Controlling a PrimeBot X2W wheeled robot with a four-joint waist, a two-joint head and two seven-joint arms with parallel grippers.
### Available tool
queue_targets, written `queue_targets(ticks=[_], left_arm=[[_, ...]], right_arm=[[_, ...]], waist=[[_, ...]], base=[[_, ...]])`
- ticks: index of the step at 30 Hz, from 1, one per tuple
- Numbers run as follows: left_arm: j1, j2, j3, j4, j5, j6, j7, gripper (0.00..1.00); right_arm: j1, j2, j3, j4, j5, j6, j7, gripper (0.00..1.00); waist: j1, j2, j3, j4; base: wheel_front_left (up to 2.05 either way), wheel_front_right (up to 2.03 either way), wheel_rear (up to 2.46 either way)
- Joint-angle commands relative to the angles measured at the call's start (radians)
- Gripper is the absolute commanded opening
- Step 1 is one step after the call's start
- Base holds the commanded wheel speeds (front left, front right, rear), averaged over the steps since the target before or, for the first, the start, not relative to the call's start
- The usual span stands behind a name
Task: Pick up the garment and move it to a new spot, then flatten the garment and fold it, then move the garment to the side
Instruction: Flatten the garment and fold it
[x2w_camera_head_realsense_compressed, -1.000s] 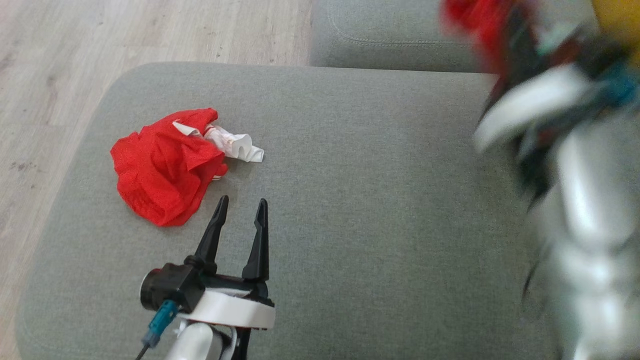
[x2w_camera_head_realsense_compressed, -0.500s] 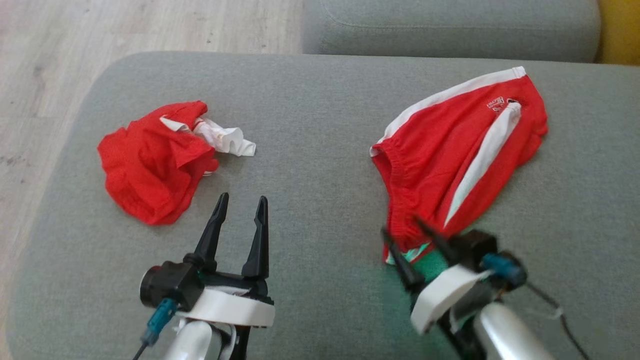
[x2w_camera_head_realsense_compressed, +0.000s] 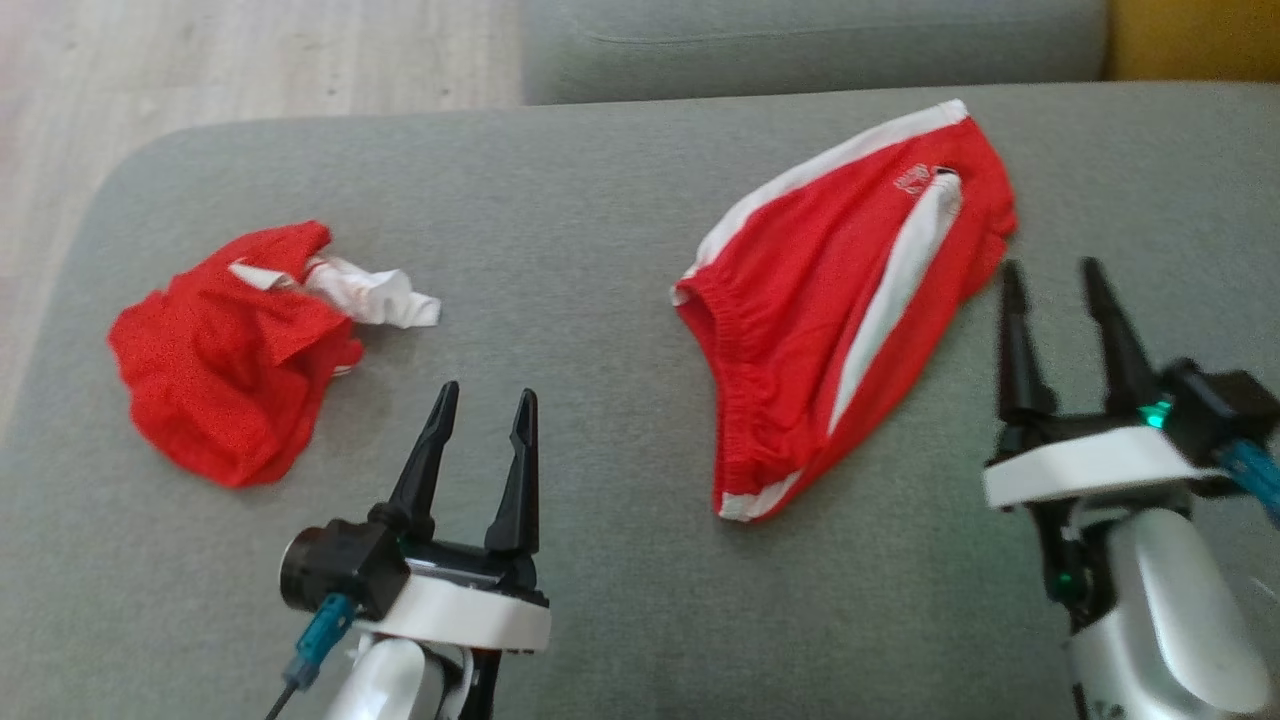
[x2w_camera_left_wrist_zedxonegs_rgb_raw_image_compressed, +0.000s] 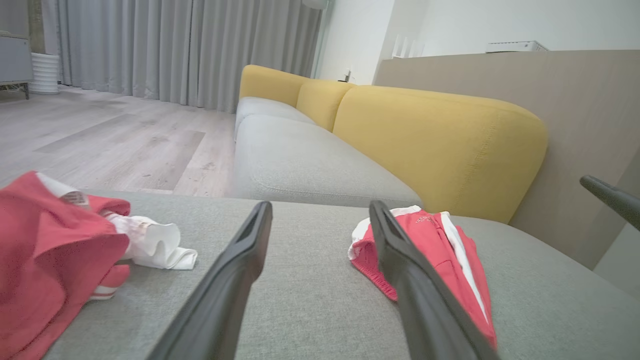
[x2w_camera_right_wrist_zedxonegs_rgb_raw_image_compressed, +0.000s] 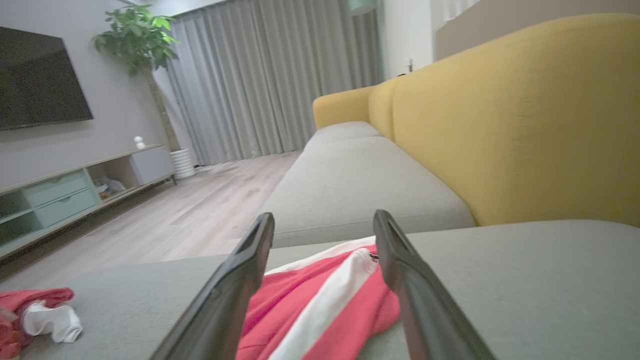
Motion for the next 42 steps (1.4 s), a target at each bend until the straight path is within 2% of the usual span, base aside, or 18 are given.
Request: queue_targets(ticks=[1,9,14,18,22,26,35,36,37,38,39,40,42], left_arm=[[-0.053,-0.001,0.03,-0.029,0.007,-0.004,-0.009,1.0],[-0.075,-0.001,0.022,-0.018,0.01,-0.011,-0.009,1.0],[-0.116,-0.001,0.005,-0.029,-0.003,-0.017,-0.009,1.0],[-0.146,-0.001,-0.012,-0.038,-0.015,-0.016,-0.009,1.0],[-0.162,-0.001,-0.025,-0.034,-0.02,-0.015,-0.009,1.0],[-0.181,-0.001,-0.048,-0.03,-0.03,-0.016,-0.009,1.0],[-0.21,-0.001,-0.069,-0.029,-0.043,-0.007,-0.009,1.0],[-0.21,-0.001,-0.068,-0.029,-0.043,-0.007,-0.009,1.0],[-0.211,-0.001,-0.067,-0.03,-0.044,-0.006,-0.009,1.0],[-0.211,-0.001,-0.066,-0.031,-0.044,-0.006,-0.009,1.0],[-0.211,-0.001,-0.065,-0.032,-0.043,-0.006,-0.009,1.0],[-0.21,-0.001,-0.064,-0.032,-0.043,-0.006,-0.009,1.0],[-0.211,-0.001,-0.061,-0.03,-0.04,-0.005,-0.009,1.0]], right_arm=[[-0.005,0.004,0.003,-0.033,0.011,0.007,-0.016,1.0],[0.036,0.004,-0.051,-0.023,0.043,0.007,-0.049,1.0],[-0.012,0.004,-0.068,-0.013,-0.009,0.007,-0.04,1.0],[-0.104,0.004,-0.084,0.02,-0.028,0.007,0.023,1.0],[-0.201,0.004,-0.109,0.078,-0.056,0.007,0.084,1.0],[-0.337,0.004,-0.184,0.206,-0.069,0.007,0.15,1.0],[-0.541,0.004,-0.369,0.444,-0.185,0.007,0.168,1.0],[-0.555,0.004,-0.38,0.466,-0.192,0.007,0.168,0.95],[-0.567,0.004,-0.387,0.486,-0.199,0.007,0.167,0.77],[-0.578,0.004,-0.393,0.504,-0.205,0.007,0.163,0.39],[-0.588,0.004,-0.4,0.521,-0.21,0.007,0.158,0.15],[-0.596,0.004,-0.406,0.538,-0.215,0.007,0.152,0.0],[-0.611,0.004,-0.419,0.569,-0.224,0.007,0.136,0.0]], waist=[[0.0,0.0,0.01,-0.021],[0.0,0.0,0.057,-0.046],[0.0,0.0,0.108,-0.014],[0.0,0.0,0.157,0.025],[0.0,0.0,0.193,0.055],[0.0,0.0,0.23,0.1],[0.0,0.0,0.27,0.165],[0.0,0.0,0.271,0.167],[0.0,0.0,0.273,0.169],[0.0,0.0,0.274,0.17],[0.0,0.0,0.275,0.17],[0.0,0.0,0.276,0.169],[0.0,0.0,0.275,0.165]], base=[[0.0,0.0,0.0],[0.0,0.0,0.0],[0.0,0.0,0.0],[0.0,0.0,0.0],[0.0,0.0,0.0],[0.0,0.0,0.0],[0.0,0.0,0.0],[0.0,0.0,0.0],[0.0,0.0,0.0],[0.0,0.0,0.0],[0.0,0.0,0.0],[0.0,0.0,0.0],[0.0,0.0,0.0]])
